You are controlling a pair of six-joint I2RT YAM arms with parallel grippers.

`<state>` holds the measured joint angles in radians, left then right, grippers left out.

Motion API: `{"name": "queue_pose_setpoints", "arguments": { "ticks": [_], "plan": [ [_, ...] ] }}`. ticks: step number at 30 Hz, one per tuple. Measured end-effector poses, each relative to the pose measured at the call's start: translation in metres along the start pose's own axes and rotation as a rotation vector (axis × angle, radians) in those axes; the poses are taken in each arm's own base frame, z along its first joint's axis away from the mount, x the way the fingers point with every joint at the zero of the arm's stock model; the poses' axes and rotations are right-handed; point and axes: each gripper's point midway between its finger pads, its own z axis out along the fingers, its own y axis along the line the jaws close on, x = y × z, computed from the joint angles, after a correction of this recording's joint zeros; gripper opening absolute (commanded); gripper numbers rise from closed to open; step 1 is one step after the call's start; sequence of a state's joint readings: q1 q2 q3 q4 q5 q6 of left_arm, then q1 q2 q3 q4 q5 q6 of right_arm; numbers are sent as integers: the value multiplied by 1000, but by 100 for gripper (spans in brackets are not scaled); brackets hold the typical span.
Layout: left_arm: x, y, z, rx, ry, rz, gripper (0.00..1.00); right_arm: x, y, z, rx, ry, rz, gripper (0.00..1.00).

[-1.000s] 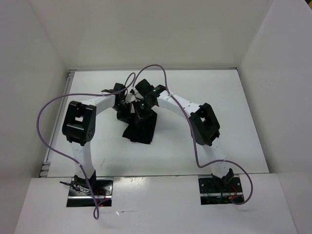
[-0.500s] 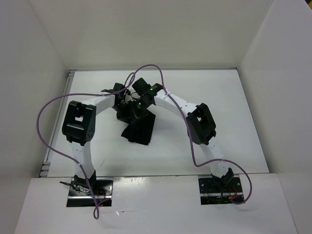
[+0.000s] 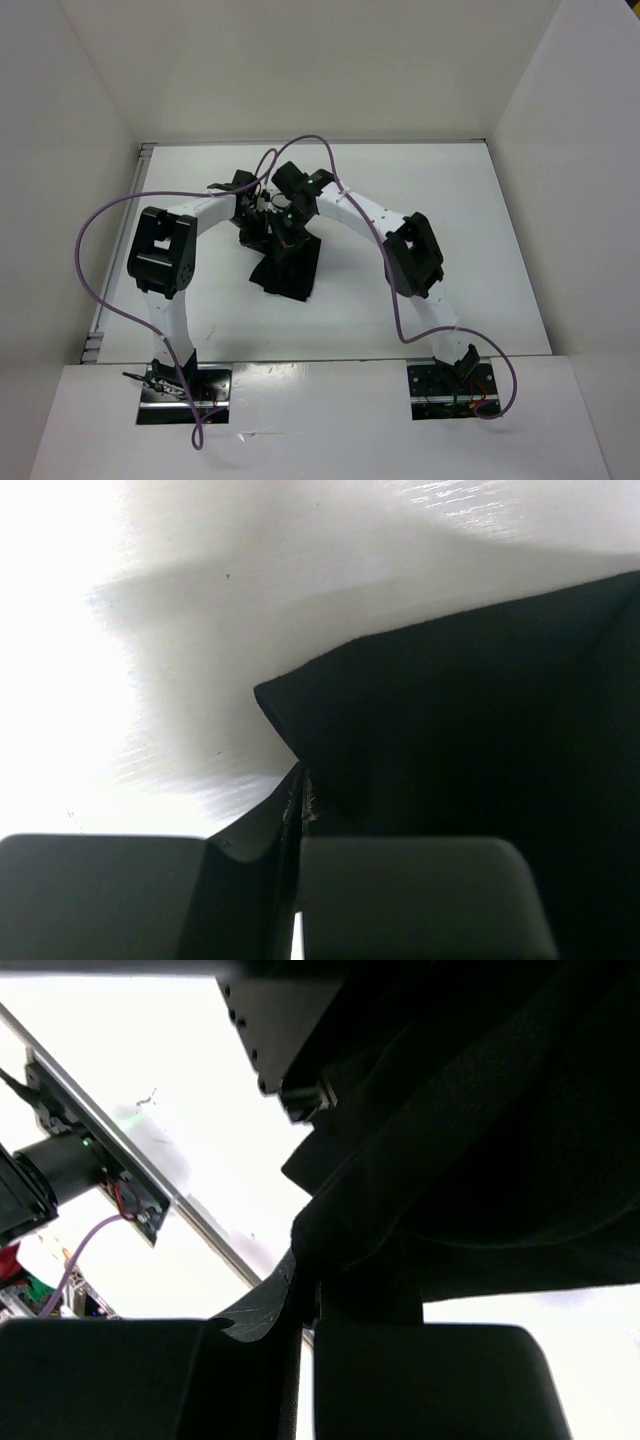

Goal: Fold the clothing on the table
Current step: Fold the skirt

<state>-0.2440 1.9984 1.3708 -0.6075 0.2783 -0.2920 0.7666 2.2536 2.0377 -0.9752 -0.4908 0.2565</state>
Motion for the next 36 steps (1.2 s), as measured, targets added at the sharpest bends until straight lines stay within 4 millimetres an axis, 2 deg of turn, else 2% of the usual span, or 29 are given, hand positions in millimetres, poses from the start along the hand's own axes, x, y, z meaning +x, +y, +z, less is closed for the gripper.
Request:
{"name": "queue_pose_setpoints", "arguments": {
  "ticks": [8, 13, 14, 16, 18, 19, 23, 28, 30, 33, 36],
  "plan": [
    [-1, -1, 1, 6, -3, 3, 0, 5, 11, -5, 5, 16, -24, 0],
    [-2, -1, 1, 13, -9, 2, 0, -3, 30, -9, -33, 0, -54, 1],
    [-3, 0, 1, 16, -12, 0, 0, -5, 33, -8, -42, -3, -60, 6],
    [-5, 1, 1, 20, -17, -3, 0, -8, 37, -3, -60, 1, -68, 22],
    [-5, 3, 1, 28, -19, -12, 0, -6, 36, 4, -75, 19, -66, 33],
    [-5, 3, 1, 34, -19, -15, 0, -5, 36, 7, -83, 27, -65, 42],
    [-5, 6, 0, 44, -18, -27, 0, -2, 33, 17, -104, 55, -54, 45],
    [-11, 21, -8, 20, -45, -56, 0, -11, 46, 13, -158, 16, -84, 47],
    [-19, 33, -19, -1, -79, -82, 0, -16, 52, 0, -180, -22, -96, 46],
    [-32, 49, -49, -42, -161, -109, 0, -18, 61, -31, -174, -94, -116, 28],
    [-44, 53, -88, -103, -268, -101, 0, -14, 56, -63, -142, -161, -104, 12]
  ]
}}
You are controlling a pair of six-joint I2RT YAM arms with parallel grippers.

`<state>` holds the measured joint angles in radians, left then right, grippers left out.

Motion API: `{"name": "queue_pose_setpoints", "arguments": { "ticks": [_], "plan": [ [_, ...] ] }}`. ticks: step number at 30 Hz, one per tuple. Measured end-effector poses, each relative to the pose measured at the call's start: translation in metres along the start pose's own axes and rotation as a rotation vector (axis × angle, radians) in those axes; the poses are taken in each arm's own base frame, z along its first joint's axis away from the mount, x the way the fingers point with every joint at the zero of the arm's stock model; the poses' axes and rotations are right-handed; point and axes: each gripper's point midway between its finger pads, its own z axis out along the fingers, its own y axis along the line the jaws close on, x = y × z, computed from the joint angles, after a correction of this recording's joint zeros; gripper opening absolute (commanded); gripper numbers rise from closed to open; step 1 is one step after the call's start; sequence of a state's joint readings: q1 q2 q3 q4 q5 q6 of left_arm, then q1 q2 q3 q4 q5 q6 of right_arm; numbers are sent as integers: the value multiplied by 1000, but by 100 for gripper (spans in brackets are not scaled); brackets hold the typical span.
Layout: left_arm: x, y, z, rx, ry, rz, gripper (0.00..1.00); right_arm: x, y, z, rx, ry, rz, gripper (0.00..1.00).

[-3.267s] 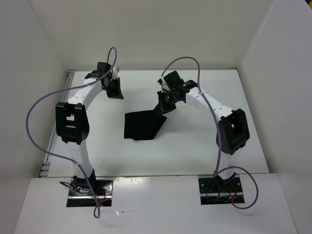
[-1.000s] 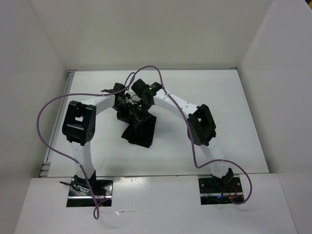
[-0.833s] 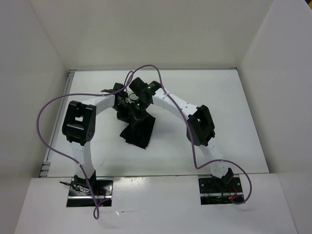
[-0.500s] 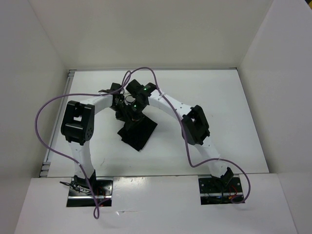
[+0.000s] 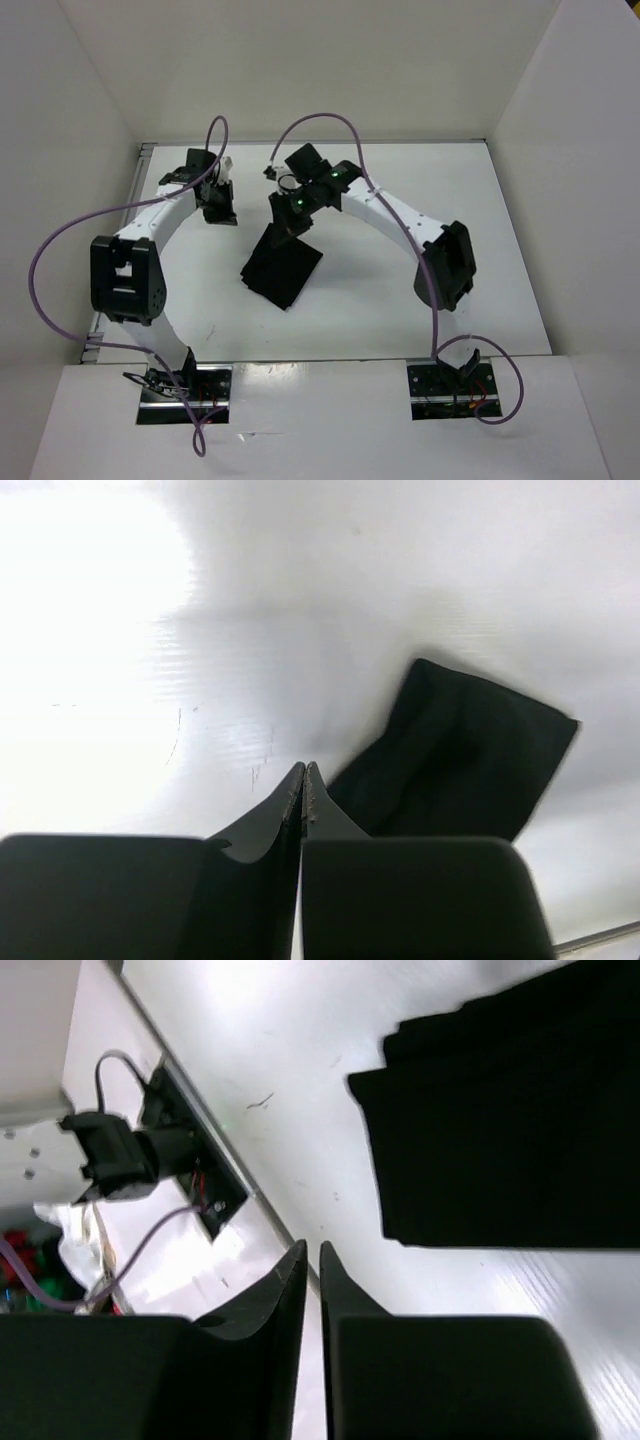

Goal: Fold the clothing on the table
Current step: Fold the skirt

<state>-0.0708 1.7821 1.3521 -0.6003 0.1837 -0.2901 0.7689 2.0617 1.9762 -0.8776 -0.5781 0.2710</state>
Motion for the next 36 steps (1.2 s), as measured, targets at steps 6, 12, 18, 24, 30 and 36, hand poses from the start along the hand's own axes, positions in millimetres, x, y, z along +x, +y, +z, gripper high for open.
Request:
{"name": "queue_pose_setpoints", "arguments": {
  "ticks": [6, 12, 18, 24, 30, 36],
  "plan": [
    [-13, -52, -55, 157, -118, 127, 0, 20, -44, -8, 117, -33, 106, 3],
    [20, -114, -44, 421, 9, 260, 0, 46, -95, 29, 229, 31, 214, 1],
    [51, -121, 11, 531, 195, 200, 0, 49, -124, 55, 257, 42, 257, 1],
    [62, -99, 52, 485, 266, 115, 0, 50, -150, 58, 273, 31, 308, 1],
    [40, -70, 58, 430, 205, 44, 0, 54, -166, 54, 290, 29, 340, 1],
    [39, -59, 64, 386, 199, 31, 0, 56, -180, 56, 269, 38, 383, 1]
  ]
}}
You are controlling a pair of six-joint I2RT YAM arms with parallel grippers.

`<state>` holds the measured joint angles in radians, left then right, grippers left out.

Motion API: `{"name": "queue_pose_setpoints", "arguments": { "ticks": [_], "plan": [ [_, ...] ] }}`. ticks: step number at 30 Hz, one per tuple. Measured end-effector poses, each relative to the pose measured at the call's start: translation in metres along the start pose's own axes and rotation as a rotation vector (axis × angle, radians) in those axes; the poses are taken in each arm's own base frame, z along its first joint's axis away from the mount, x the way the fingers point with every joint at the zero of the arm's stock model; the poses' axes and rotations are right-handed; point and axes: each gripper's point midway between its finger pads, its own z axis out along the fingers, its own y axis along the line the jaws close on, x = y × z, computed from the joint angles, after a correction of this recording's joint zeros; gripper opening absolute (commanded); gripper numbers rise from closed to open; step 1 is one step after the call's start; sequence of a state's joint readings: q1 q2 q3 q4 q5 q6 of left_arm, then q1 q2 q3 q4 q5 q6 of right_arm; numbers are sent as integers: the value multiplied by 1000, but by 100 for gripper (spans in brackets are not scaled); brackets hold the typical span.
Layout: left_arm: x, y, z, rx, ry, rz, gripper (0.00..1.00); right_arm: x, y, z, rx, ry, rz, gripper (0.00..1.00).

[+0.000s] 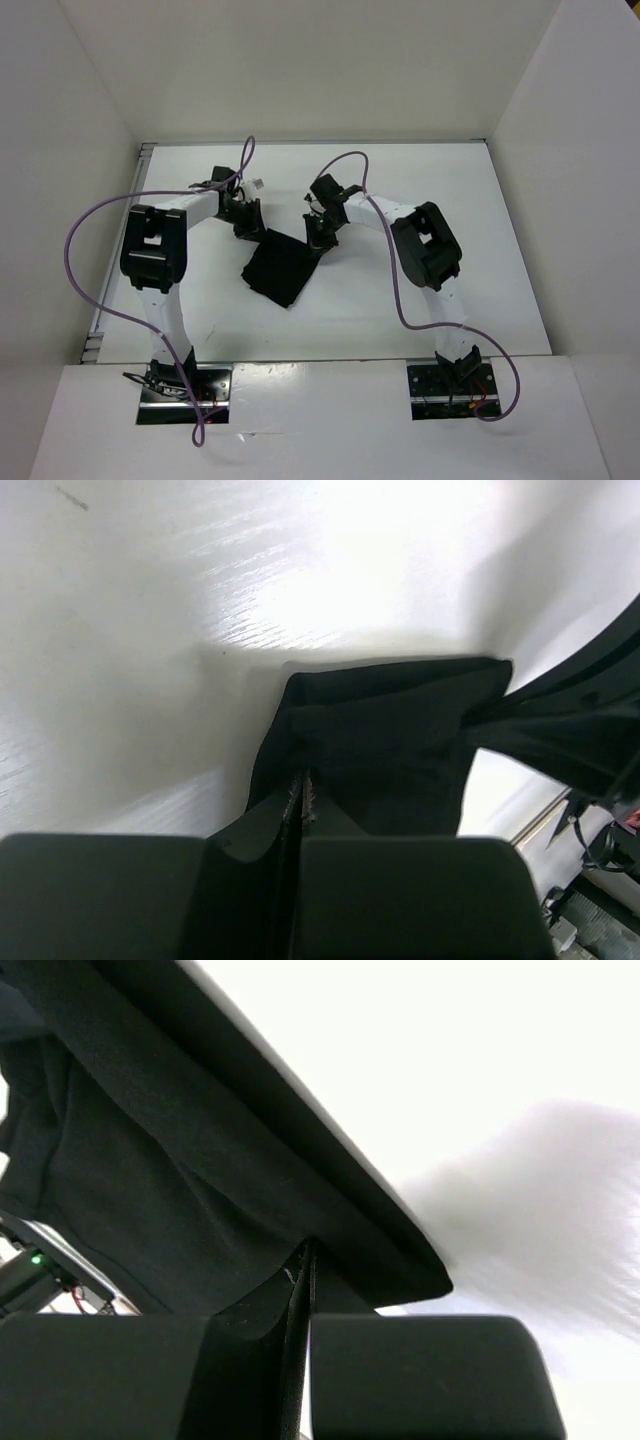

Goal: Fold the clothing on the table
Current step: Fold the skirt

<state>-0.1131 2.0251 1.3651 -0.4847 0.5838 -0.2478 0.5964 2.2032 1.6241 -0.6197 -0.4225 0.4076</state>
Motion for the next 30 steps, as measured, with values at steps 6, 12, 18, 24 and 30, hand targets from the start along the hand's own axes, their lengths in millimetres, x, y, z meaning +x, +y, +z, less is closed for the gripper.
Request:
{"name": "queue_pose_setpoints", "arguments": {
  "ticks": [6, 12, 18, 24, 30],
  "plan": [
    [10, 0, 10, -1, 26, -22, 0, -12, -13, -5, -20, -10, 39, 1],
    [16, -18, 24, 34, 42, -2, 0, -43, -35, -14, 26, -70, 59, 1],
    [32, -52, 47, 106, 100, 24, 1, -97, -76, -36, 136, -195, 62, 1],
    [15, -53, 42, 63, 79, 32, 5, -118, -102, -82, 261, -281, 67, 6],
    [-40, -48, -6, -18, -85, 44, 37, -114, -59, -189, 285, -456, 9, 24]
  ]
}}
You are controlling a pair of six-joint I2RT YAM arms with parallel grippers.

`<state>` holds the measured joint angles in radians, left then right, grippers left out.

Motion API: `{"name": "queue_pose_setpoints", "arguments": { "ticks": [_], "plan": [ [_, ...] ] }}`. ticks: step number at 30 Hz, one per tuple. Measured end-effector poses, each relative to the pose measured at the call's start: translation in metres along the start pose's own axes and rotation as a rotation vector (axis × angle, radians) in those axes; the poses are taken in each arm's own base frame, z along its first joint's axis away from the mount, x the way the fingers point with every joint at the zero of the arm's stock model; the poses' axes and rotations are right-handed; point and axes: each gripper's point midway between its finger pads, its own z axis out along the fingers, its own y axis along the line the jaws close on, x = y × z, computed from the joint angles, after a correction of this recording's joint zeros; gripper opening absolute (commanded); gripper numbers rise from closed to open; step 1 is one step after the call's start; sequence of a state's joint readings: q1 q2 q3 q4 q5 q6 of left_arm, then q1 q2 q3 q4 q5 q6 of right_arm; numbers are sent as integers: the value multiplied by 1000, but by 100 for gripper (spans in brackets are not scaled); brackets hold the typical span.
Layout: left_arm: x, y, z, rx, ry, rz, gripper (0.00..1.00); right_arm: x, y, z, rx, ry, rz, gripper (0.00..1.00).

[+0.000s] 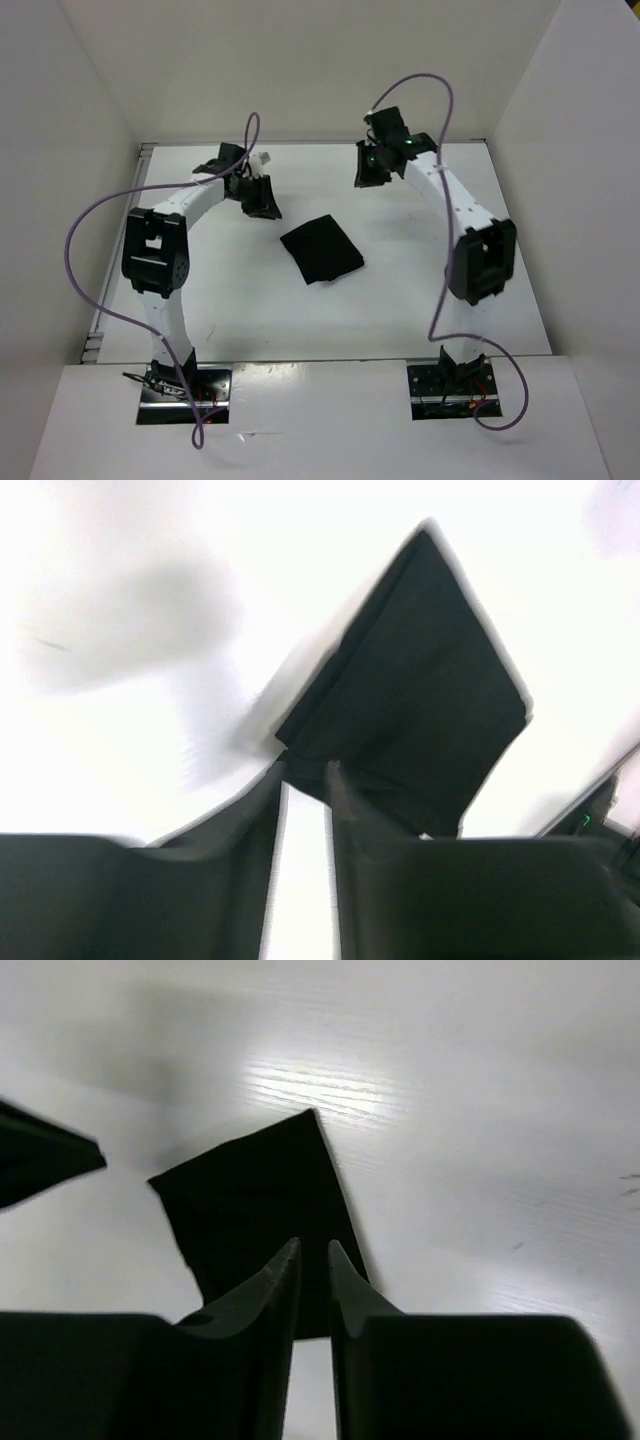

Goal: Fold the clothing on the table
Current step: Fold the skirt

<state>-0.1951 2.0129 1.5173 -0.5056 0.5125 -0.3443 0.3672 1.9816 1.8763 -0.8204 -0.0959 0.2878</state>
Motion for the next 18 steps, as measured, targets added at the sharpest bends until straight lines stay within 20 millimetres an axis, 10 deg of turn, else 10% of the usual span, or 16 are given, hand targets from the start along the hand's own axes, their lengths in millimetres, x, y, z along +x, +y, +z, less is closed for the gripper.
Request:
{"name": "queue_pose_setpoints", "arguments": {
  "ticks": [5, 9, 11, 13, 18],
  "plan": [
    [-48, -19, -51, 11, -165, 56, 56, -12, 5, -119, -11, -220, -9, 50],
    [-52, -51, -82, 93, -226, 119, 67, 16, -5, -179, -15, -324, 5, 63],
    [-36, -62, -96, 129, -244, 137, 70, 36, -13, -194, -18, -344, 13, 70],
    [-11, -72, -112, 163, -260, 139, 73, 54, -19, -200, -22, -345, 27, 100],
    [39, -86, -145, 182, -314, 148, 84, 88, -32, -198, -49, -332, 60, 100]
  ]
}}
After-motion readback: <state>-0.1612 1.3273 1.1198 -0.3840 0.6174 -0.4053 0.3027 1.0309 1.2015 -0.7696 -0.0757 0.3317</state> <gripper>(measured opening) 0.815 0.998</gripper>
